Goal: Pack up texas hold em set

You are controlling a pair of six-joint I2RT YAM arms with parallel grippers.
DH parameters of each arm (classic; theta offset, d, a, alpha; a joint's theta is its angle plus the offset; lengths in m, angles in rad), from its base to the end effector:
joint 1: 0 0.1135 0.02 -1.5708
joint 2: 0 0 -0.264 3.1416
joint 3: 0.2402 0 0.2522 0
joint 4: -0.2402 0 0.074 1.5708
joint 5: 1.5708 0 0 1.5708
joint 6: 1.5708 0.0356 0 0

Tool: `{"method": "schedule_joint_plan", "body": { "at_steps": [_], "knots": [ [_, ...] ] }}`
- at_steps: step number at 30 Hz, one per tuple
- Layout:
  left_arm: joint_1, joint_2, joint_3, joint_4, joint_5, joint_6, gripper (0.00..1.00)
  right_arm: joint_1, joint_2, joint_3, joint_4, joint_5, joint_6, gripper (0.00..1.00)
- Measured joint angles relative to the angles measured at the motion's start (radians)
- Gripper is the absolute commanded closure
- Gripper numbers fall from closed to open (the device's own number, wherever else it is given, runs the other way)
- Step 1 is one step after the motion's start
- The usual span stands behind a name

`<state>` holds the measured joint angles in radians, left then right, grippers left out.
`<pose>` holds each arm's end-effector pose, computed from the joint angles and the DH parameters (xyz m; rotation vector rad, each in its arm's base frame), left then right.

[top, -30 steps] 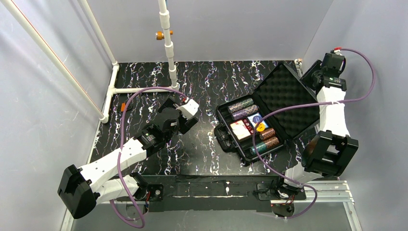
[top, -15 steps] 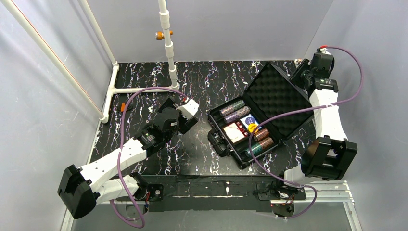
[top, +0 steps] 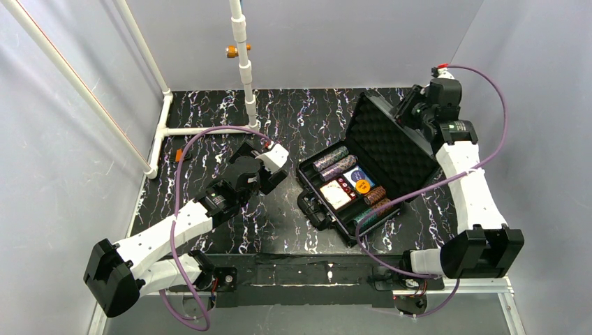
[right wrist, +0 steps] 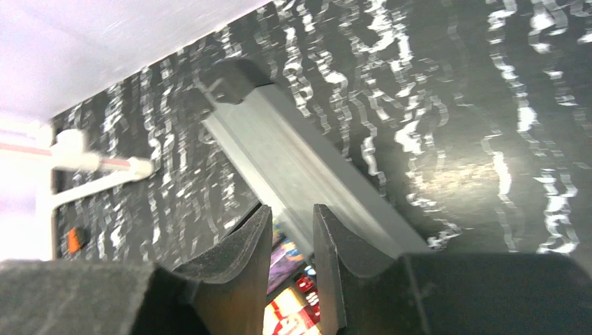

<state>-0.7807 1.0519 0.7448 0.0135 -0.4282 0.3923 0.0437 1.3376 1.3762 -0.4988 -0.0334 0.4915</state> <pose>0.1827 -0.1602 0.2951 0.7608 1.6744 0.1272 0.2993 0.0143 0.3911 0.4346 2.0041 0.3694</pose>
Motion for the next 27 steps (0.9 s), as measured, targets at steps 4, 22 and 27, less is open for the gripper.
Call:
{"method": "schedule_joint_plan", "body": {
  "at_steps": [4,22,27],
  "knots": [
    [0.000,0.000,0.000,0.000,0.000,0.000,0.02,0.076,-0.030,-0.031,0.034,-0.031,0.032,0.64],
    [0.000,-0.001,0.000,0.000,-0.008,0.005,0.02,0.334,-0.036,-0.130,0.044,-0.200,0.169,0.63],
    [0.000,-0.001,0.000,0.000,-0.010,0.008,0.02,0.385,-0.013,-0.131,0.025,-0.217,0.174,0.52]
  ]
}}
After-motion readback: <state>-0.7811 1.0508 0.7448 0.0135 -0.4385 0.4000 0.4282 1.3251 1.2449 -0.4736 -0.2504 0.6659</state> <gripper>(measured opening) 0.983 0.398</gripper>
